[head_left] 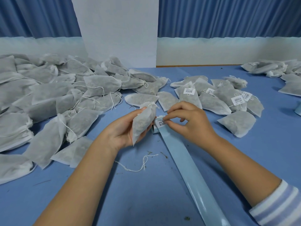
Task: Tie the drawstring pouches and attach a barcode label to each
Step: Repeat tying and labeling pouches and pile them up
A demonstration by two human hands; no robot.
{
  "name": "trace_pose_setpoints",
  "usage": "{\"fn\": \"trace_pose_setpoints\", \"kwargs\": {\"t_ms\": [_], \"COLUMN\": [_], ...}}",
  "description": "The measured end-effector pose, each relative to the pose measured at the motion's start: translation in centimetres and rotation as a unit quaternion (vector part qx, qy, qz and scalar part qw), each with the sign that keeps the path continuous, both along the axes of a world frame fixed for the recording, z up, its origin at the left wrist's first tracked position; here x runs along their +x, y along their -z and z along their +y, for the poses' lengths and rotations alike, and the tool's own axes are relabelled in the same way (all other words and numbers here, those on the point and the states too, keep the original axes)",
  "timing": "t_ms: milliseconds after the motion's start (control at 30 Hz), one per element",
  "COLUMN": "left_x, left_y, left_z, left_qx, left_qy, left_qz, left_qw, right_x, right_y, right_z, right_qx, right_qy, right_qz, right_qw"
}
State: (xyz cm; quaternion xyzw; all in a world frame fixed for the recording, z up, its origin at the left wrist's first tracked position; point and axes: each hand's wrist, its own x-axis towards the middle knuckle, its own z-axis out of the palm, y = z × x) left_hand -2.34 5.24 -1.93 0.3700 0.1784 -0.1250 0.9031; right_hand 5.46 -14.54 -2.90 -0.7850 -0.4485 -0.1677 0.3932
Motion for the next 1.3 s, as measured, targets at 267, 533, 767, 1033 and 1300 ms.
{"fn": "trace_pose_setpoints", "kwargs": {"t_ms": [267,533,767,1033,1300], "left_x": [0.4,-0.2,-0.8,-1.0,-0.7], "left_y": [0.8,0.2,-0.2,-0.1,0.1], "left_z": [0.8,-0.3,-2.0,-1.5,-1.2], "left_qx": [0.043,0.379,0.490,0.460,0.431], "left_qy": [-0.006,0.030,0.069,0.111,0.081], "left_qz": [-0.015,-0.081,-0.166,-0.151,-0.111], "left_qw": [0.999,0.921,0.853,0.868,0.892], "right_x": [-0.6,0.0,-0.8,0.0,-0.5], "right_y": [-1.5,-2.0,-1.3,-1.5,-1.8], "right_z": [0.1,0.0,0.7,0.4,0.7], "right_qx": [0.121,0.164,0.153,0.233,0.232], "right_qy": [-0.070,0.030,-0.081,-0.060,-0.012], "right_qz": [0.211,0.346,0.346,0.455,0.416], "right_qw": [0.968,0.923,0.922,0.857,0.879]}}
